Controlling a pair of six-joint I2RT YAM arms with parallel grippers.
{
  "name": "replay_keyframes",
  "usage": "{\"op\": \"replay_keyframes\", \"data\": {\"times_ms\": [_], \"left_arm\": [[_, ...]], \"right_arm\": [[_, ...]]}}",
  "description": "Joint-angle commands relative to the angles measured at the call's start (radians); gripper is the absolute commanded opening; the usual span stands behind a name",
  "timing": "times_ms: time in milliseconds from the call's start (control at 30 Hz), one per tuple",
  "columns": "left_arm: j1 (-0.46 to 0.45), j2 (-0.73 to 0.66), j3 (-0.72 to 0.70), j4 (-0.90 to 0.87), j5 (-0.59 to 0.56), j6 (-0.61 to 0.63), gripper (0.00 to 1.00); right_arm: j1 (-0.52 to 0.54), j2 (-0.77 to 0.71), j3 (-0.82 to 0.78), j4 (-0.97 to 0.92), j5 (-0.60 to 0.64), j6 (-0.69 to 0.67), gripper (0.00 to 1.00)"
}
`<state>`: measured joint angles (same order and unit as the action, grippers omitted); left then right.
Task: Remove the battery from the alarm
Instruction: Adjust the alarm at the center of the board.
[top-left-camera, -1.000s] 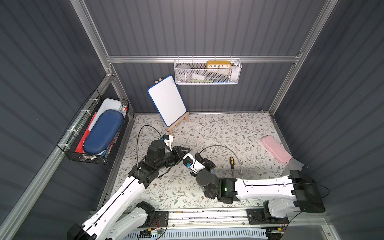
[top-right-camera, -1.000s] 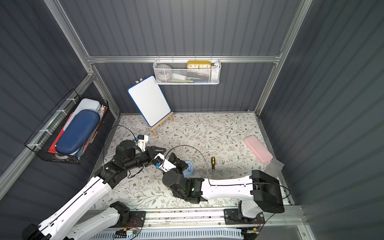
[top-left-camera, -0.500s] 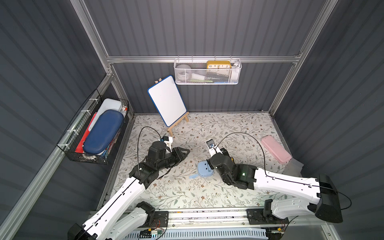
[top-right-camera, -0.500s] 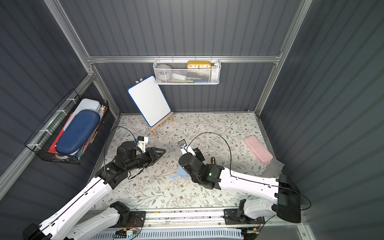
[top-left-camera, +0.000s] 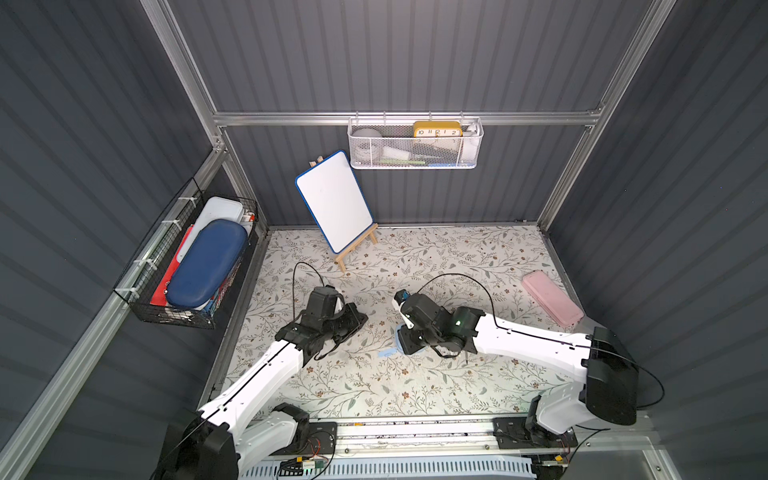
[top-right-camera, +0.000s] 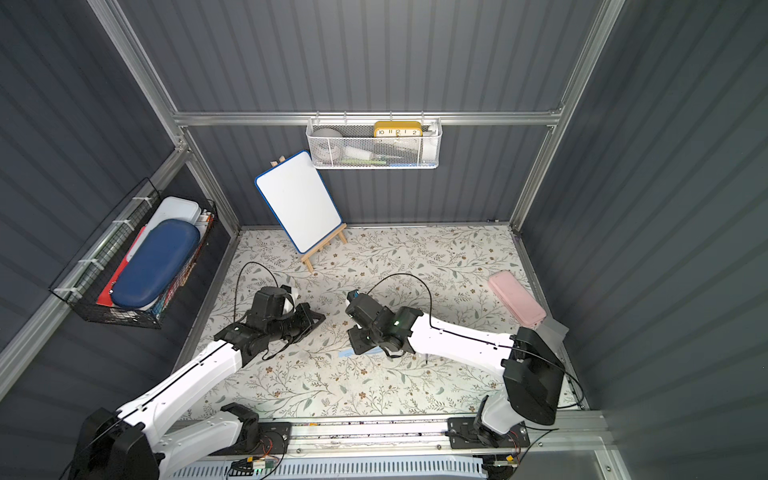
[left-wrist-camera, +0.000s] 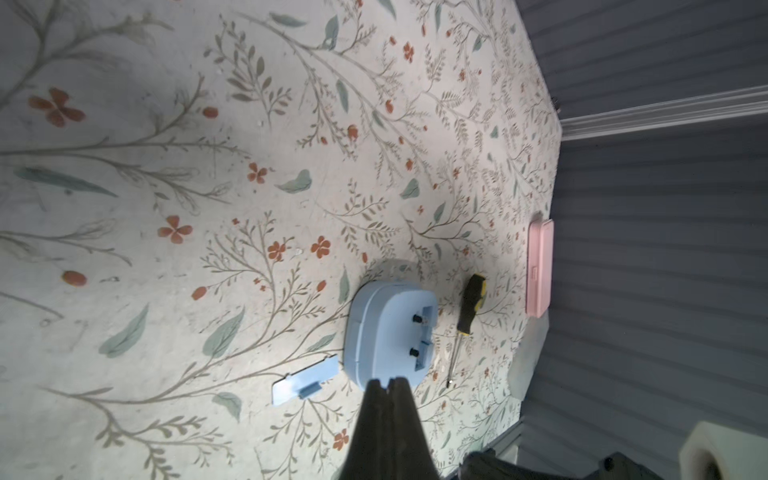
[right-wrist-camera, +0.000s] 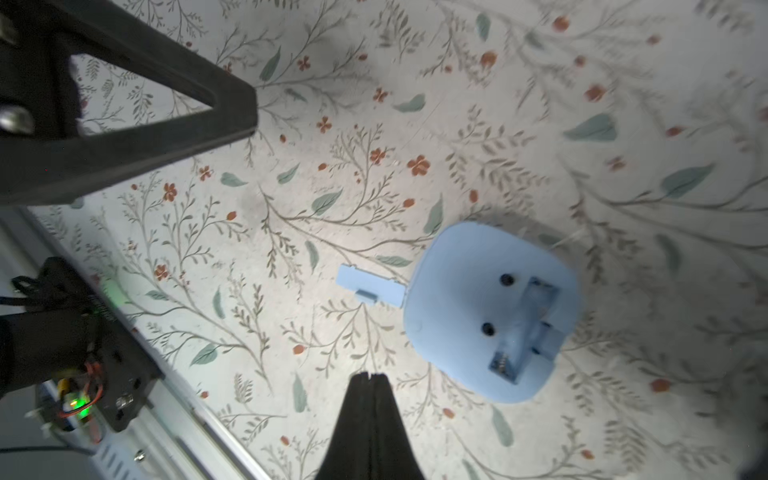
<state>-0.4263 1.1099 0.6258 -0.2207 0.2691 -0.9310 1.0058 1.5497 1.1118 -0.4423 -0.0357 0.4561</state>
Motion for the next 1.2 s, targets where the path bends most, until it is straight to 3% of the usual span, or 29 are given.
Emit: {"op": "replay_keyframes", "data": {"times_ms": [0,133,333,700,933,1167], "left_arm": [[0.004,0.041,-0.025,0.074,0.055,0.046,0.0],[0.005,0.103,-0.046,0.126,0.085,0.078,0.0],[0.005,0.224,-0.021,0.172,0.098,0.157,0.0],[0.003,0.418,0.009,0.256,0.13,0.209,0.0],[-0.001,0.398,-0.023,0.221,0.146,0.24,0.0],[-0.07,0.375,-0.059,0.19,0.149,0.23,0.0]], "right_arm": [[0.007,0.045,-0.021,-0.037,-0.176,0.081,0.0],[0.007,0.091,-0.039,-0.025,-0.18,0.116,0.0],[-0.01,0.171,-0.01,-0.07,-0.074,0.145,0.0],[-0.069,0.269,0.02,-0.047,-0.095,0.139,0.0],[-0.121,0.297,0.035,-0.058,-0.119,0.133,0.0],[-0.14,0.299,0.095,-0.092,-0.106,0.115,0.0]]}}
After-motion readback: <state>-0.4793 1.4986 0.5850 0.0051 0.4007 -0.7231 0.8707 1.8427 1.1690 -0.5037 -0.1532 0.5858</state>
